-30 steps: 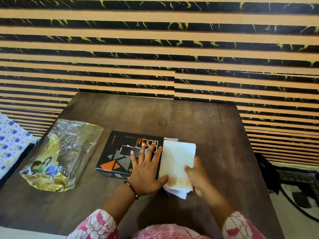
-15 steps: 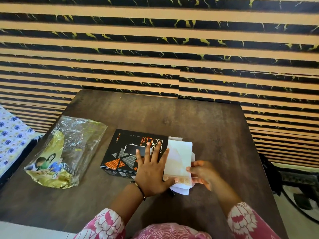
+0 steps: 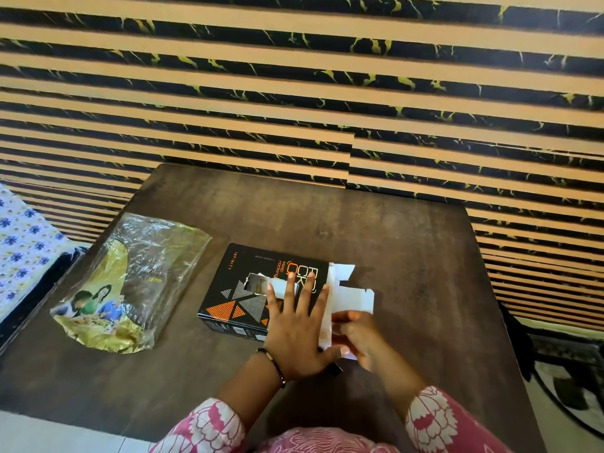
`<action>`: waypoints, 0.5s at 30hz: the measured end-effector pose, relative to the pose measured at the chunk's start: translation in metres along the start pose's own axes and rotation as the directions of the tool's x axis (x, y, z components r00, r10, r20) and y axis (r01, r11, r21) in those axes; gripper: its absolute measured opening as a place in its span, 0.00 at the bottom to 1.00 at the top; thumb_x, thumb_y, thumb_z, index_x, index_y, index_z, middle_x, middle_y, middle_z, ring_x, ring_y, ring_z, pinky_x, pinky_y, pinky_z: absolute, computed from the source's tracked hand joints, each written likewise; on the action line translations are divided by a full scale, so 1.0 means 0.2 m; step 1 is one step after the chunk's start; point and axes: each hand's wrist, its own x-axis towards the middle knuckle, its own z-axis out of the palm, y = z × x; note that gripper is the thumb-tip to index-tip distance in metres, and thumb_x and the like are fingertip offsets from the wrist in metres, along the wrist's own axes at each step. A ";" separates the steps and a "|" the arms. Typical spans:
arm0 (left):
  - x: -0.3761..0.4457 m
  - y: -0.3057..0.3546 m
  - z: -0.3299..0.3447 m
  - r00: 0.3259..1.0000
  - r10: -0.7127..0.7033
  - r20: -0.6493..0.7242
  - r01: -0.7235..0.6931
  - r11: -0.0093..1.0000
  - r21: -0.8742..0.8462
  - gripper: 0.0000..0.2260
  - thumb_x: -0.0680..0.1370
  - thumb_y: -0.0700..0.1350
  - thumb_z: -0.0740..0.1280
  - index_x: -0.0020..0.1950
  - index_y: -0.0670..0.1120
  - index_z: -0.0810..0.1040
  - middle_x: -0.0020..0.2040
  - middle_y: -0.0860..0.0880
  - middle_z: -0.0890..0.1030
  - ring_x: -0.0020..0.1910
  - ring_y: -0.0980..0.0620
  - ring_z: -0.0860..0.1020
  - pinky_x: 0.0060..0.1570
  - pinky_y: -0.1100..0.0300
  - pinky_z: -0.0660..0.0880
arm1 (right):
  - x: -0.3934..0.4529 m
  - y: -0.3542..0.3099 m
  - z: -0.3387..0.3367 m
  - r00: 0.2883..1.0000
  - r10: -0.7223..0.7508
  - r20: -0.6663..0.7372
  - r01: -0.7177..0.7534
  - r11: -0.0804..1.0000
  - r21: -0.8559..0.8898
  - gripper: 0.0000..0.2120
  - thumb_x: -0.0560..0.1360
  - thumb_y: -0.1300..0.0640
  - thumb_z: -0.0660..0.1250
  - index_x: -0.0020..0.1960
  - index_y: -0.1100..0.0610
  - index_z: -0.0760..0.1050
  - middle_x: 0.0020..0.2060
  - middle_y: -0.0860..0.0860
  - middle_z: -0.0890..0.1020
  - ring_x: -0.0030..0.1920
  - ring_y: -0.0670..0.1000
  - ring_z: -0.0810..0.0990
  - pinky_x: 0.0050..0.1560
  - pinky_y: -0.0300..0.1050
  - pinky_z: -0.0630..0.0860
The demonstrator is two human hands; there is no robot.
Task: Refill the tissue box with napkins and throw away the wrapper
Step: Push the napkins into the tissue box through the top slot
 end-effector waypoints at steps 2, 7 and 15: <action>0.00 0.00 0.00 1.000 -0.003 0.003 0.003 1.000 -0.005 0.45 0.65 0.76 0.42 0.75 0.50 0.42 0.75 0.43 0.41 0.73 0.35 0.38 0.64 0.31 0.31 | -0.03 -0.01 0.05 0.995 -0.012 0.100 0.012 1.000 0.002 0.10 0.77 0.66 0.59 0.52 0.58 0.77 0.49 0.56 0.82 0.46 0.56 0.83 0.41 0.48 0.82; 0.00 -0.02 0.01 0.999 0.020 0.043 -0.018 0.999 -0.039 0.48 0.63 0.78 0.41 0.75 0.48 0.51 0.76 0.40 0.55 0.73 0.32 0.49 0.66 0.29 0.38 | -0.07 -0.02 0.06 0.977 -0.040 0.209 0.020 0.995 0.097 0.13 0.78 0.66 0.55 0.52 0.57 0.77 0.50 0.55 0.82 0.49 0.57 0.81 0.47 0.49 0.81; 0.00 -0.04 0.01 0.994 0.054 0.097 -0.051 0.998 -0.032 0.56 0.55 0.78 0.51 0.73 0.51 0.35 0.71 0.45 0.32 0.72 0.36 0.33 0.65 0.31 0.32 | 0.09 -0.14 -0.13 0.930 -0.326 -0.171 0.338 0.940 0.044 0.27 0.75 0.71 0.57 0.68 0.49 0.65 0.59 0.46 0.69 0.49 0.54 0.81 0.39 0.43 0.79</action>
